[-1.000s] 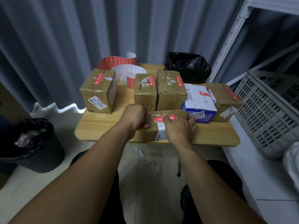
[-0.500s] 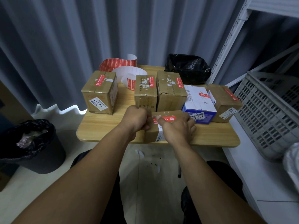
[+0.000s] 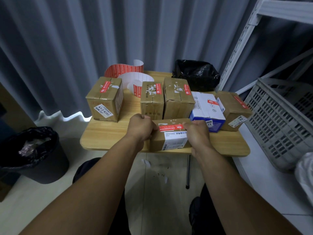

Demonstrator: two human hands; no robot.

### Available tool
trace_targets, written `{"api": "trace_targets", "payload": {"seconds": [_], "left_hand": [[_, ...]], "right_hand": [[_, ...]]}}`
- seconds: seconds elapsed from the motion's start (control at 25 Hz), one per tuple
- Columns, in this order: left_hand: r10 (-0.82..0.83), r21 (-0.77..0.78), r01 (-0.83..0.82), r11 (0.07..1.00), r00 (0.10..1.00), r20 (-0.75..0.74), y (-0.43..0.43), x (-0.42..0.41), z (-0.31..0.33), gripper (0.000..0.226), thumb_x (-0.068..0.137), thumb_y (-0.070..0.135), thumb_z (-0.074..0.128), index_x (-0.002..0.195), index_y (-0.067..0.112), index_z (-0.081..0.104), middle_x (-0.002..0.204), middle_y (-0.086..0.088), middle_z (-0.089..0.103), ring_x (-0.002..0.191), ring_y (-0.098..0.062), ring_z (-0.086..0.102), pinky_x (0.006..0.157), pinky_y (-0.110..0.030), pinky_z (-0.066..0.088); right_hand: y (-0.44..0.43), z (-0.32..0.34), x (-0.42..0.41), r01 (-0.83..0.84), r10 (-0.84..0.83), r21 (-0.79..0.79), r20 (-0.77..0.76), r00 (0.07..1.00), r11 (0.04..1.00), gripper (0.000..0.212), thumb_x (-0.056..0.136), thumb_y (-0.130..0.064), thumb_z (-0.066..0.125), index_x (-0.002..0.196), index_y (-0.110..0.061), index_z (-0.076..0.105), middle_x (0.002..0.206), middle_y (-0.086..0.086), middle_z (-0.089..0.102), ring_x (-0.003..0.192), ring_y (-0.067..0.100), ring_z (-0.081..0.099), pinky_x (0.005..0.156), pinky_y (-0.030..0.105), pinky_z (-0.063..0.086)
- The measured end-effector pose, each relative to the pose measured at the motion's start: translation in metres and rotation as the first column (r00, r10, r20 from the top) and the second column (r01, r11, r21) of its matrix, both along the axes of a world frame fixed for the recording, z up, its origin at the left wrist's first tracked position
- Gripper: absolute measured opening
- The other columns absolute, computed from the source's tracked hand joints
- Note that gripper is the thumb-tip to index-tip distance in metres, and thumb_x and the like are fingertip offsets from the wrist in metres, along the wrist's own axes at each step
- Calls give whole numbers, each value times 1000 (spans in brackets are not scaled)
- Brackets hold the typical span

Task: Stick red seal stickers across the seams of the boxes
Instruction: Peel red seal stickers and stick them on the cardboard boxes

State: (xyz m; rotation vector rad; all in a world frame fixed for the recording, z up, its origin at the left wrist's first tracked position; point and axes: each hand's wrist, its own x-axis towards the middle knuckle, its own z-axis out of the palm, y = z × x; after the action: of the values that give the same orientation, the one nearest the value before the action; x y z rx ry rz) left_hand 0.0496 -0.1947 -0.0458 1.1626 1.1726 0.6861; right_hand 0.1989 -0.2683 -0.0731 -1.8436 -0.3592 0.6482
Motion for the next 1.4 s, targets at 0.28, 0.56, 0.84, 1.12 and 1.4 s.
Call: {"api": "trace_targets", "payload": {"seconds": [0.28, 0.56, 0.84, 1.12, 1.4], "left_hand": [[-48, -32, 47, 998, 998, -29, -10, -9, -2, 23, 93, 12, 57, 115, 11, 62, 94, -6, 69, 81, -20, 66, 65, -30, 53], [-115, -51, 114, 992, 993, -15, -19, -21, -1, 19, 92, 19, 68, 109, 21, 59, 104, -10, 73, 88, -22, 71, 60, -29, 53], [-119, -52, 130, 990, 977, 177, -15, -42, 12, 29, 79, 11, 79, 106, 14, 66, 97, -5, 77, 90, -19, 71, 75, -35, 53], [-37, -19, 50, 999, 901, 433, -7, -69, 15, 52, 71, 11, 80, 119, 11, 63, 101, -8, 77, 91, -20, 71, 85, -40, 56], [48, -121, 25, 992, 821, 569, 14, -102, 10, 59, 65, 5, 75, 121, 9, 62, 115, -12, 73, 107, -27, 67, 103, -43, 51]], "right_hand": [[-15, 0, -6, -8, 8, 36, 18, 1000, 999, 26, 96, -39, 64, 110, -18, 57, 94, 0, 73, 77, 15, 74, 65, 30, 59], [-30, 10, -19, -129, 126, 44, 58, 990, 991, 16, 93, -28, 69, 98, -15, 61, 96, 1, 73, 83, 13, 72, 69, 27, 57], [-21, 50, -28, -172, 129, 196, 214, 968, 965, 25, 82, -32, 78, 95, -29, 57, 101, 0, 71, 88, 16, 72, 77, 37, 60], [16, 93, -54, -361, 225, 252, 442, 868, 898, 49, 55, -49, 86, 95, -35, 62, 108, -4, 67, 98, 17, 69, 82, 45, 61], [65, 115, -73, -519, 387, 263, 422, 820, 813, 13, 85, -16, 80, 95, -18, 71, 90, 4, 76, 79, 15, 75, 74, 32, 62]]}}
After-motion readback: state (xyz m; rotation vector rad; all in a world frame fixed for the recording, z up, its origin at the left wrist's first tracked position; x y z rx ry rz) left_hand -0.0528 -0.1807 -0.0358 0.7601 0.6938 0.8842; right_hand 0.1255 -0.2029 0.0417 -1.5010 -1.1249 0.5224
